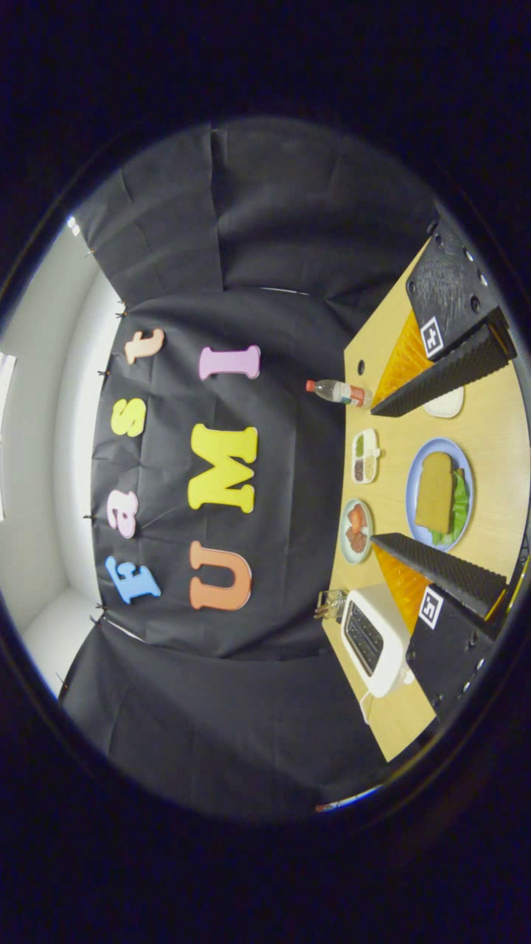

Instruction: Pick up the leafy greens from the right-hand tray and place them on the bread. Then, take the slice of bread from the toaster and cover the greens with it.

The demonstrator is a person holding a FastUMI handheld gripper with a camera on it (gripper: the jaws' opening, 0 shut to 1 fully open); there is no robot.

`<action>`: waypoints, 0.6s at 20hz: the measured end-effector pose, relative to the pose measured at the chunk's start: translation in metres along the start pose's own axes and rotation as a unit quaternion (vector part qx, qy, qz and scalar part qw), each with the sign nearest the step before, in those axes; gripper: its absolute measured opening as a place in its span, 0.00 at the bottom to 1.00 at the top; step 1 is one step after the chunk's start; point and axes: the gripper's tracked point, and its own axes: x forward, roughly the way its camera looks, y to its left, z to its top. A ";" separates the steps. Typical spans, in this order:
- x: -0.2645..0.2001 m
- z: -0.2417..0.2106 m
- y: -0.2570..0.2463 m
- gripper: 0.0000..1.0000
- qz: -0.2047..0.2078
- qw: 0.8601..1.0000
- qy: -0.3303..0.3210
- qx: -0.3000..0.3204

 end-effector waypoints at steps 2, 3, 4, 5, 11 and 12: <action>-0.017 0.006 -0.006 0.95 -0.004 1.000 -0.015 0.013; -0.024 0.006 -0.011 0.95 -0.008 1.000 -0.015 0.017; -0.029 0.006 -0.015 0.95 -0.007 1.000 -0.015 0.020; -0.036 0.007 -0.018 0.95 -0.003 1.000 -0.017 0.024; -0.063 0.001 -0.050 0.95 -0.010 0.999 -0.019 0.031; -0.066 0.002 -0.054 0.95 -0.011 0.999 -0.021 0.028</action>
